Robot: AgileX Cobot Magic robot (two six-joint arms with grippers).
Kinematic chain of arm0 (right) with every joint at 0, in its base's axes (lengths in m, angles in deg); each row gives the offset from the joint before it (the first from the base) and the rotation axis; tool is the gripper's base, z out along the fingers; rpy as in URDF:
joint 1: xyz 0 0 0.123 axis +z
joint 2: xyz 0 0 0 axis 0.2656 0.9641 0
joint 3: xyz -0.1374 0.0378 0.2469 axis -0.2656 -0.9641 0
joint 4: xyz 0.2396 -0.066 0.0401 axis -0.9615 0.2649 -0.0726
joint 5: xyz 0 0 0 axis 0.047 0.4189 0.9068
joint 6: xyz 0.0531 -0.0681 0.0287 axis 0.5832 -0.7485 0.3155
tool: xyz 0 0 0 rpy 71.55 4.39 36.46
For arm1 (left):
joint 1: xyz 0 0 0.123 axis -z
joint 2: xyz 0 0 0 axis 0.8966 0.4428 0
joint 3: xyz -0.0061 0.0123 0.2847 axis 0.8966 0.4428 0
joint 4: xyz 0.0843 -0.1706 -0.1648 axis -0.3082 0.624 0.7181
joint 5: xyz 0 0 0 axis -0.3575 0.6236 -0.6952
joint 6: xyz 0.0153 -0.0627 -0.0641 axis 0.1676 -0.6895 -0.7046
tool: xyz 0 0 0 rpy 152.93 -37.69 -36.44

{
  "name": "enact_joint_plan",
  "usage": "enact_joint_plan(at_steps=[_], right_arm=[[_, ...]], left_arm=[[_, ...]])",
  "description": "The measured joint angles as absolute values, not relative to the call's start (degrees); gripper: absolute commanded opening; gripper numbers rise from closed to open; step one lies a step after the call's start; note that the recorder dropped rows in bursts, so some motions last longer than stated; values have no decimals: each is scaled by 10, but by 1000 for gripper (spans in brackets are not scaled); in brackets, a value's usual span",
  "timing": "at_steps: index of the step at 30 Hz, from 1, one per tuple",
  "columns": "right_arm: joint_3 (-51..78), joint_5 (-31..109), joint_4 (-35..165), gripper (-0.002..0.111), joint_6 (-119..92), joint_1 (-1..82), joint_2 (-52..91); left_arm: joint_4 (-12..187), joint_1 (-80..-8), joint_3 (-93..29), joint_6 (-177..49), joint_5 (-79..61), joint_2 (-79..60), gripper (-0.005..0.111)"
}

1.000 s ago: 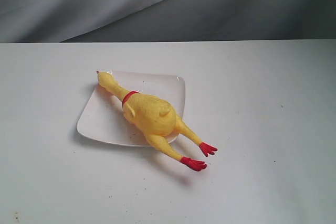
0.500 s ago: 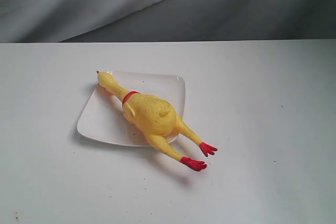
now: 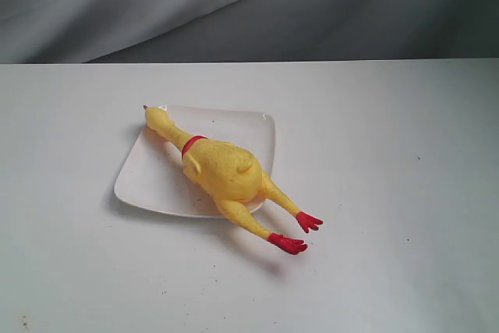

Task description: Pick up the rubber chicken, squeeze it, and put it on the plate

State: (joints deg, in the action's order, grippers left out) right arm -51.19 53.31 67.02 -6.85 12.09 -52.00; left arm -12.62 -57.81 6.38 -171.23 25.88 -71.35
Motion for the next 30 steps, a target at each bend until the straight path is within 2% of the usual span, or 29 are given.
enact_joint_plan(at_steps=[4,30], right_arm=[[-512,579,672,0,-78,121,-520],[-512,582,673,0,-80,121,-520]], left_arm=[[-126,-578,64,-1712,259,-713,15],[-126,-587,64,-1712,259,-716,15]])
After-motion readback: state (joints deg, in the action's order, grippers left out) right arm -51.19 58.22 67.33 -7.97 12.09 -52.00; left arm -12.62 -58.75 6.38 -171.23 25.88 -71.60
